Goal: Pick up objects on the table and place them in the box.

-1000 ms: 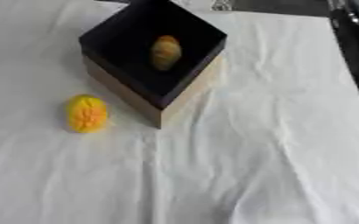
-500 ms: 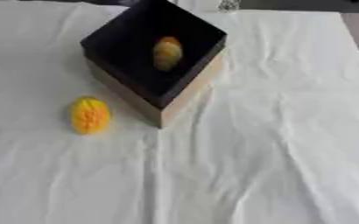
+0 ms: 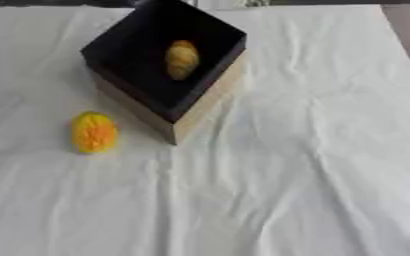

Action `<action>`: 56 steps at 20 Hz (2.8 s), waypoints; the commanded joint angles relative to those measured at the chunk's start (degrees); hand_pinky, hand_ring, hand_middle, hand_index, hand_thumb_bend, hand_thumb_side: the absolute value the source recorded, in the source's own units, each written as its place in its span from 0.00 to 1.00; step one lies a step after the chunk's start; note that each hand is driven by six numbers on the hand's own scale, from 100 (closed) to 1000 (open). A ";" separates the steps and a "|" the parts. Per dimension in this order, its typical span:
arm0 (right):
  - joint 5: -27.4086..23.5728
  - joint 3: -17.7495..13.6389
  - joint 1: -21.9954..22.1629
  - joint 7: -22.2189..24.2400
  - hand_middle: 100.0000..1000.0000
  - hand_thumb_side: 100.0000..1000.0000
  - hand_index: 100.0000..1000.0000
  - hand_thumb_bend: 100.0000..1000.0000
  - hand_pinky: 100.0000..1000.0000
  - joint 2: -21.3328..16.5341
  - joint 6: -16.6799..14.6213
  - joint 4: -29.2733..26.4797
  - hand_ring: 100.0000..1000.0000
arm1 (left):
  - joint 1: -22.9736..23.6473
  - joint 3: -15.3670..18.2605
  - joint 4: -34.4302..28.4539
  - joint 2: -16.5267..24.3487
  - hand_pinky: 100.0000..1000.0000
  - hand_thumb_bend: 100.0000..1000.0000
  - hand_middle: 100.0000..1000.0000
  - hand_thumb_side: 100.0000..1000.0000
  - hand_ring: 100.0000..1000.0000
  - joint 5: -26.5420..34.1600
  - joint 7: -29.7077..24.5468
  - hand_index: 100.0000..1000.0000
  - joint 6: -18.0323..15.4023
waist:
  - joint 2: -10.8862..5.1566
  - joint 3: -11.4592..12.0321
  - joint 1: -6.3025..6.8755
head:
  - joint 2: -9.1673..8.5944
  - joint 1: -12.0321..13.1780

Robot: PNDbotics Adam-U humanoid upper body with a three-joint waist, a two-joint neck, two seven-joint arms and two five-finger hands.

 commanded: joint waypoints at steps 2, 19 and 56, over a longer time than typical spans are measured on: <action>2.47 -0.84 0.46 -2.22 0.62 0.00 0.85 0.00 0.89 -0.40 -0.49 -0.91 0.85 | -2.90 -2.59 1.18 3.47 0.90 0.49 0.80 0.35 0.86 -1.91 -7.92 0.92 -3.88 | -1.65 -0.18 0.18 | 0.18 0.43; 2.50 0.81 0.33 0.18 0.60 0.00 0.84 0.00 0.90 0.59 2.27 -0.91 0.85 | -7.06 -9.60 4.12 -0.74 0.92 0.54 0.82 0.29 0.88 -1.99 -17.18 0.91 -6.04 | -1.82 -0.41 0.53 | 0.18 0.55; -1.98 1.71 -1.19 4.02 0.58 0.00 0.83 0.00 0.91 1.89 5.96 -0.91 0.85 | -18.28 -16.06 18.82 -19.78 0.90 0.45 0.80 0.53 0.90 -5.52 -28.23 0.90 -0.94 | -2.20 -1.38 1.15 | 0.58 0.54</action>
